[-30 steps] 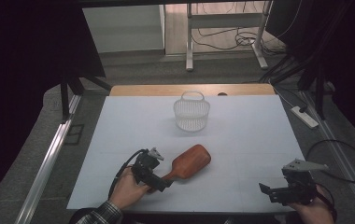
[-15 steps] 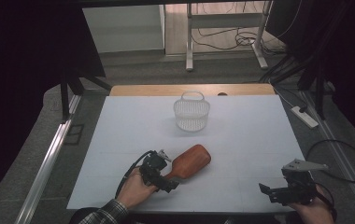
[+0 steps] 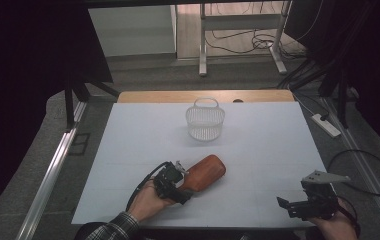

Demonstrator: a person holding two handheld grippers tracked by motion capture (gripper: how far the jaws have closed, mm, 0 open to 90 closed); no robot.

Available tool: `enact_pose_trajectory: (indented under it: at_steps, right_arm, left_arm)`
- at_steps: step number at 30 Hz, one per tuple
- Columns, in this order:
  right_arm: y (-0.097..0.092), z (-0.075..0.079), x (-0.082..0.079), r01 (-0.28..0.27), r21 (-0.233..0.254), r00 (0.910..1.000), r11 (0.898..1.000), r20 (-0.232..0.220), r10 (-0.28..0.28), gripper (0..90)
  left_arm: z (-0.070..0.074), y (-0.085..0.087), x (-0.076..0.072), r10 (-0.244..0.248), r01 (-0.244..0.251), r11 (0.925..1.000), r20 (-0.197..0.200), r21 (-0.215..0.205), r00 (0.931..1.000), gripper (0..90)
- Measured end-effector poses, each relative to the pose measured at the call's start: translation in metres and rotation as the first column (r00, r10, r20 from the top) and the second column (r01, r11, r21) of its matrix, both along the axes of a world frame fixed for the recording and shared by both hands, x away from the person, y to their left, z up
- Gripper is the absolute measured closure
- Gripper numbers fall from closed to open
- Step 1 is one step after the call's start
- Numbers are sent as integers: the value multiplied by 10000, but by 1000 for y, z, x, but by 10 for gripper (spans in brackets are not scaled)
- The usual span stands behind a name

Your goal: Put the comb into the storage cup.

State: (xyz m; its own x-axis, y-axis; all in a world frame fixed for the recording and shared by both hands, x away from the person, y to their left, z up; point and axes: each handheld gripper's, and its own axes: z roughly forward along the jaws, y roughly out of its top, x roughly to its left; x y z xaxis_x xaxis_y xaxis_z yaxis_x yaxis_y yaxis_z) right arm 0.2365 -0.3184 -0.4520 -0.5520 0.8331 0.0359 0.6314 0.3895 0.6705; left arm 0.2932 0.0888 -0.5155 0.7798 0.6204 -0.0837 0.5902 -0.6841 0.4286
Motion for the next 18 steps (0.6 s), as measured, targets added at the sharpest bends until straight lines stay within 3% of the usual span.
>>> enact_pose_trajectory:
  at_steps: [3, 7, 9, 18]
  right_arm:
    - [0, 0, 0, 9, -9, 10000, 10000, -4, -9, 0]
    - [0, 0, 0, 4, -8, 10000, 10000, -7, -4, 0]
    - [0, 0, 0, 6, -5, 10000, 10000, -10, -6, 0]
    - [0, 0, 0, 0, -6, 10000, 10000, -17, 0, 0]
  left_arm:
    - [1, -1, -1, 22, -22, 10000, 64, 72, 10000, 342]
    - [1, -2, -2, 22, -25, 9998, 183, 191, 9998, 418]
    - [1, -2, -2, 40, -41, 10000, 130, 90, 9999, 503]
    - [2, -3, -4, -138, 136, 9998, 197, 116, 9997, 660]
